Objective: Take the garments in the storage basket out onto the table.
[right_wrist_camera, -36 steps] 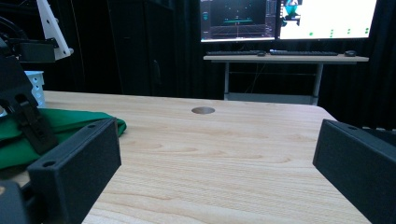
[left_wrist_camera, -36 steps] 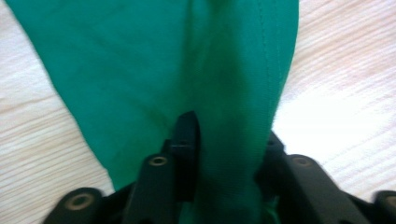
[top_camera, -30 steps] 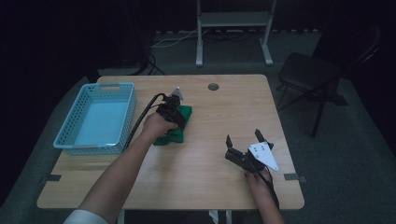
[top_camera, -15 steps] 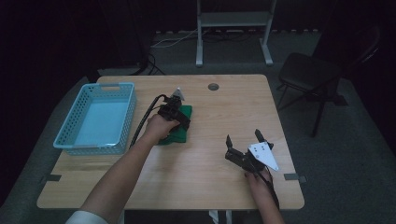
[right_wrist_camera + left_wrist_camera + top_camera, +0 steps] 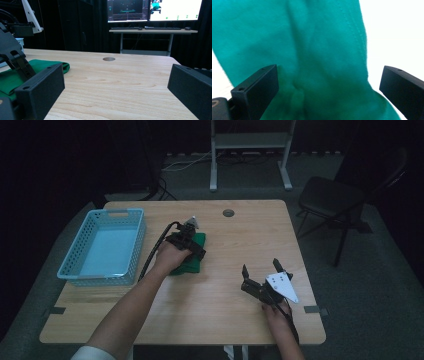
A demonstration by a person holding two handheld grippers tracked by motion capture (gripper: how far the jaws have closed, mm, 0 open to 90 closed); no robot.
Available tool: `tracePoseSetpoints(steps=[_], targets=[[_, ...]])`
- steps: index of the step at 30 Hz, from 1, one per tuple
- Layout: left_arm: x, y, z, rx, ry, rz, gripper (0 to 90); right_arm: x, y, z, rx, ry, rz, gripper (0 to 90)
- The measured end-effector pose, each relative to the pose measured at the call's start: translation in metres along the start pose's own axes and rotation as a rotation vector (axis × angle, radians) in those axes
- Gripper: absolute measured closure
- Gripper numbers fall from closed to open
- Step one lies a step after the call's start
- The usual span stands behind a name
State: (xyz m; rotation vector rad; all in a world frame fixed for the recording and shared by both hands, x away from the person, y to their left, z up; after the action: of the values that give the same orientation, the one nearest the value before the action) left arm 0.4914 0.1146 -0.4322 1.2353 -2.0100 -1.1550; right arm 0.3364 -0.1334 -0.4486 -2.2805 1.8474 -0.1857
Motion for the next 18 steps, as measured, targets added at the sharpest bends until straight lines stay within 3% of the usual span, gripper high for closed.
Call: tracePoseSetpoints(steps=[12,18], targets=[[-0.003,0.012,-0.004,0.107,0.025,0.017,0.0,0.000,0.000,0.000,-0.002,0.000,0.001,0.3],[-0.007,0.023,-0.007,0.246,0.053,-0.010,0.0,0.000,0.000,0.000,-0.002,-0.001,0.001,0.3]])
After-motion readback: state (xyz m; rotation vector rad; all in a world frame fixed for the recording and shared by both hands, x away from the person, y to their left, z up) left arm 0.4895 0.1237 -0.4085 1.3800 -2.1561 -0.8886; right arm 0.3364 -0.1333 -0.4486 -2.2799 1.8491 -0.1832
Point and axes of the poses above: each handheld gripper's, and its own axes: y roughly backward along the jaws, z roughly out of its underside, x roughly to its right, the point moved 4 cm from there along -y, roughly forward along the jaws, and after that the axes turned 14 degrees about x, right-handed, at the moved point
